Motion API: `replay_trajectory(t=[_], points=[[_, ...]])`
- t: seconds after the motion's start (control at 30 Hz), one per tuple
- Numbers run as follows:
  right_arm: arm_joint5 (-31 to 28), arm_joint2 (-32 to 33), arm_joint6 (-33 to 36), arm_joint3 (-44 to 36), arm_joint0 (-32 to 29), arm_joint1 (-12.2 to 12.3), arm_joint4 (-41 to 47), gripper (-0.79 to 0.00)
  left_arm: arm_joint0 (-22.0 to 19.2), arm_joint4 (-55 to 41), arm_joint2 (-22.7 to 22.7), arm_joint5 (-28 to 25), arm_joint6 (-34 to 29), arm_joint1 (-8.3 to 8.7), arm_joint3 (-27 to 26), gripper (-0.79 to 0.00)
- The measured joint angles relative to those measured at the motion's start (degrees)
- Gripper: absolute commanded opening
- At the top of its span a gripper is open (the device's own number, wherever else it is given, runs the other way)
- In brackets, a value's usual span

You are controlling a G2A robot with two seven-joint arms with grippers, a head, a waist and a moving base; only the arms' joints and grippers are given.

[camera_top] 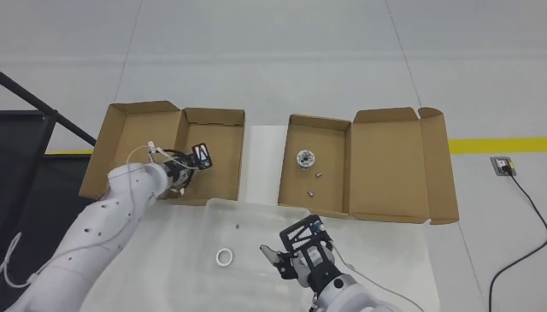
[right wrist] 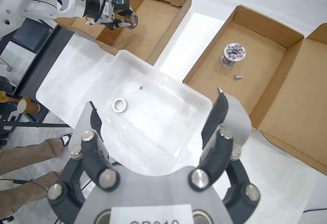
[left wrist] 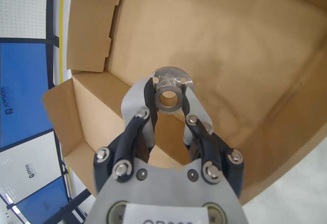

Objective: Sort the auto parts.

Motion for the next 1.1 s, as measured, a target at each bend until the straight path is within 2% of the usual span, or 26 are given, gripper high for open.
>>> replay_trajectory(t=[0.23,0.37,0.73,1.1], points=[[0.00,0.00,0.00,0.00,0.00,0.00,0.00,0.000,-4.72,0.12,4.64,-0.50,2.19,-3.92,8.25,-0.785],[0.00,0.00,0.00,0.00,0.00,0.00,0.00,0.000,-6.55,0.84,6.12,-0.50,2.83,-5.46,11.33,-0.785],[0.00,0.00,0.00,0.00,0.00,0.00,0.00,0.000,-9.47,1.62,7.78,-0.47,1.66,-8.55,17.42,-0.785],[0.00,0.00,0.00,0.00,0.00,0.00,0.00,0.000,-10.54,2.68,8.37,-1.94,2.41,-10.26,21.42,-0.785]])
